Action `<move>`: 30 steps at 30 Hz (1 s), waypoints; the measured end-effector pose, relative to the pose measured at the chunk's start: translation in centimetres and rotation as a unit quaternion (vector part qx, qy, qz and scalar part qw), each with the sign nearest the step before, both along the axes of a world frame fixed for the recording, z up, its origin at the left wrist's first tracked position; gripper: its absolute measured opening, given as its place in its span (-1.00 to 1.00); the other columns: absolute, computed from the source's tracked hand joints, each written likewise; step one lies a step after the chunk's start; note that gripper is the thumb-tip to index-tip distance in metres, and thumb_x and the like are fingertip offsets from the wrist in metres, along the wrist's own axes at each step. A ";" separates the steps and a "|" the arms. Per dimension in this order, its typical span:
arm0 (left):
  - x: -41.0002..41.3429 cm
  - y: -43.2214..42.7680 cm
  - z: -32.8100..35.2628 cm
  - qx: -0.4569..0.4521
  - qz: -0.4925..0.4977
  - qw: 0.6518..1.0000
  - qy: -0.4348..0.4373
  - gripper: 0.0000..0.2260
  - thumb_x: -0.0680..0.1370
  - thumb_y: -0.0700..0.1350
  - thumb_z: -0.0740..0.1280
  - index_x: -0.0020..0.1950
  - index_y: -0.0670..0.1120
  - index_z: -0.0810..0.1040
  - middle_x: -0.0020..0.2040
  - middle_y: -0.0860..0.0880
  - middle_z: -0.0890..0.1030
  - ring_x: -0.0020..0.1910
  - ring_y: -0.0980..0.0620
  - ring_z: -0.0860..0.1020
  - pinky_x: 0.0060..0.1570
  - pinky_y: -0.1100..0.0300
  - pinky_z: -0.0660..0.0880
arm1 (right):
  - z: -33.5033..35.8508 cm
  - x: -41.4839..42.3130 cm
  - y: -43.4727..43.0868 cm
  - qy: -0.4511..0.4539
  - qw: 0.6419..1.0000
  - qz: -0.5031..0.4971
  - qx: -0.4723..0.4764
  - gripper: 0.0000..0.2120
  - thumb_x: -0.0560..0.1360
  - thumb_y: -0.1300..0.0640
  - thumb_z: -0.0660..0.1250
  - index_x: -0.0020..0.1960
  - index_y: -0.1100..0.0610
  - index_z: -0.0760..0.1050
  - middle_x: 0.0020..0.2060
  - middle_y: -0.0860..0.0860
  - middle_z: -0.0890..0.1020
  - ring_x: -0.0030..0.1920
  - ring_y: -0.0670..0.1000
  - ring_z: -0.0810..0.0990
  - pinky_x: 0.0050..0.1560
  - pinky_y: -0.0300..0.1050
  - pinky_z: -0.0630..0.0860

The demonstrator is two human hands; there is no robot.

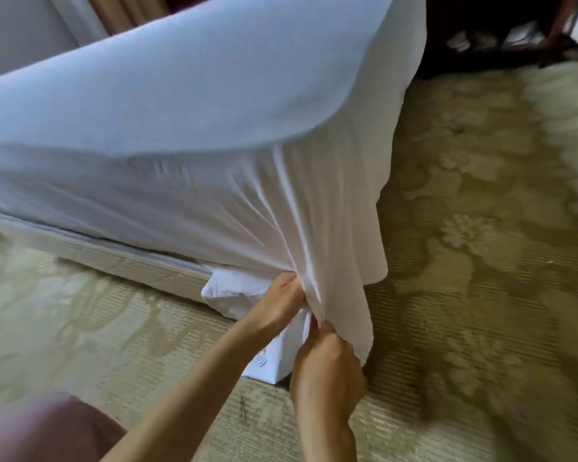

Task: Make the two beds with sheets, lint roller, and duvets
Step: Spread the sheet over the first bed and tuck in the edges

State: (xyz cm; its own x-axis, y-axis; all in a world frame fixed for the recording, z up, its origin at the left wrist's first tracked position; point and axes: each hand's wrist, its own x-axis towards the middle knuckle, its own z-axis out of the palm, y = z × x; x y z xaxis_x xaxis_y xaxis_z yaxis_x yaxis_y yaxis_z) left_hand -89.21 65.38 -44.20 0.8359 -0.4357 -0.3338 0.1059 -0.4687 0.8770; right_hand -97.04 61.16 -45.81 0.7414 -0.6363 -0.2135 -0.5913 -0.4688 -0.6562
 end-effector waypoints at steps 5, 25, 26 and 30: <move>-1.1 2.1 1.0 0.158 0.068 0.957 -0.233 -0.68 0.51 -0.27 0.21 -0.44 -0.06 0.38 -0.46 0.05 0.43 -0.32 0.03 0.41 -0.35 0.17 0.29 | -0.2 -0.1 2.3 0.070 0.960 0.263 -0.069 -0.89 0.59 0.13 0.12 -0.03 -0.02 0.40 0.11 -0.02 0.59 0.14 0.01 0.57 0.08 -0.18 0.40; 5.7 7.6 0.5 -0.156 -0.054 0.908 -0.386 -0.57 0.49 0.11 0.19 -0.34 -0.25 0.43 -0.49 -0.02 0.25 -0.46 0.16 0.19 -0.47 0.34 0.15 | 3.0 3.4 3.3 0.074 0.910 0.345 -0.219 -0.61 0.60 -0.13 0.09 0.03 0.15 0.52 0.01 0.14 0.60 0.06 0.16 0.53 -0.01 -0.07 0.39; 5.9 7.8 0.6 -0.161 -0.062 0.903 -0.394 -0.58 0.50 0.10 0.20 -0.33 -0.24 0.44 -0.50 -0.04 0.25 -0.46 0.15 0.19 -0.48 0.36 0.15 | 3.7 2.9 2.4 0.089 0.910 0.342 -0.218 -0.59 0.56 -0.19 0.13 -0.10 0.13 0.51 -0.10 0.12 0.60 -0.04 0.14 0.54 -0.08 -0.08 0.38; 5.8 8.4 0.5 -0.152 -0.059 0.888 -0.431 -0.65 0.54 -0.02 0.26 -0.31 -0.25 0.48 -0.53 -0.09 0.32 -0.50 0.10 0.24 -0.48 0.44 0.14 | 5.8 1.6 -1.1 0.073 0.930 0.193 -0.305 -0.49 0.48 -0.38 0.04 -0.20 0.04 0.43 -0.23 0.01 0.60 -0.13 0.09 0.59 -0.19 -0.07 0.43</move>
